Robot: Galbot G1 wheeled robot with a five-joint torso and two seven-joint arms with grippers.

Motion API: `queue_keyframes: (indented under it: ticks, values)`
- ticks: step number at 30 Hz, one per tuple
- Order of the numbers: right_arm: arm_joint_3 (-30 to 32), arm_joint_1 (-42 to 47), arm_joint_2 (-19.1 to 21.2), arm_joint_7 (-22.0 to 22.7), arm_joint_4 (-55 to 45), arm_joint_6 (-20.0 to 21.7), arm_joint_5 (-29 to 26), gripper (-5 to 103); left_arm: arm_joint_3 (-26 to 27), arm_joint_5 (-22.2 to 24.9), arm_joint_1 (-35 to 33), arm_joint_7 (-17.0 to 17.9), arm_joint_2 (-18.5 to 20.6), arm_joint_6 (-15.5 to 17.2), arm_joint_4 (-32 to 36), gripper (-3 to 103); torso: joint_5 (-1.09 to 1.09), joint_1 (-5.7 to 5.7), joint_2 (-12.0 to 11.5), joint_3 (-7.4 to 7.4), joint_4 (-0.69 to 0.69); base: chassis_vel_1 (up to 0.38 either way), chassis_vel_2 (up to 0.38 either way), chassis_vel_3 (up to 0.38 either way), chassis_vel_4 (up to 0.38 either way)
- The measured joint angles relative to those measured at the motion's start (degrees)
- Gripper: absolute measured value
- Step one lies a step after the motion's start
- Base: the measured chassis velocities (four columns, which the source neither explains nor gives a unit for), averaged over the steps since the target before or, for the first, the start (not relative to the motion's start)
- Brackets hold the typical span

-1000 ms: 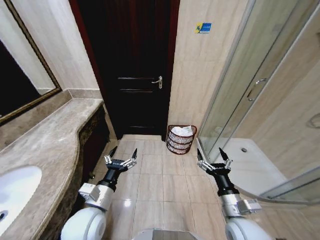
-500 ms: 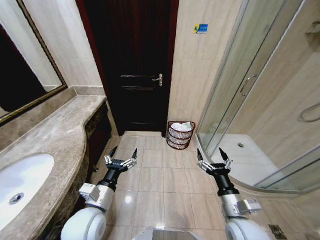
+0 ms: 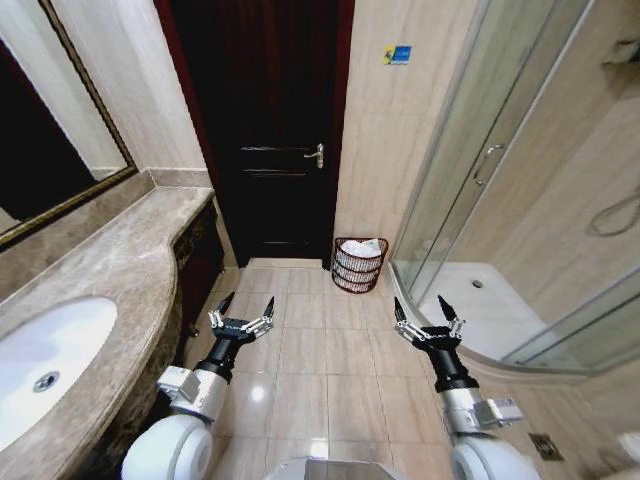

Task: Discard the used towel into the hamper.

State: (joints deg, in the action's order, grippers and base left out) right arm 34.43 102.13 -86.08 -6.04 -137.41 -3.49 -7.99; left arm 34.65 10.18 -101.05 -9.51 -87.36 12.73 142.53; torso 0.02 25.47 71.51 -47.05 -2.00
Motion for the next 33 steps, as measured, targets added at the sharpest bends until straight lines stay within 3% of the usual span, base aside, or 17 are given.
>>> queue_keyframes:
  ticks: [3, 6, 33]
  values:
    - [0.0, 0.0, 0.0, 0.0, 0.0, 0.0, 0.0, 100, 0.0, 0.0, 0.0, 0.0, 0.0, 0.0, 0.0, 100, -0.03, -0.04, 0.0, 0.02, -0.04, 0.152, -0.107, -0.149, 0.142]
    - [0.0, 0.0, 0.0, 0.0, 0.0, 0.0, 0.0, 100, 0.0, 0.0, 0.0, 0.0, 0.0, 0.0, 0.0, 100, 0.00, -0.03, 0.0, 0.01, 0.01, 0.016, -0.019, -0.069, 0.015]
    - [0.0, 0.0, 0.0, 0.0, 0.0, 0.0, 0.0, 100, 0.0, 0.0, 0.0, 0.0, 0.0, 0.0, 0.0, 100, -0.02, 0.03, 0.0, -0.01, -0.01, -0.012, 0.005, 0.014, -0.008]
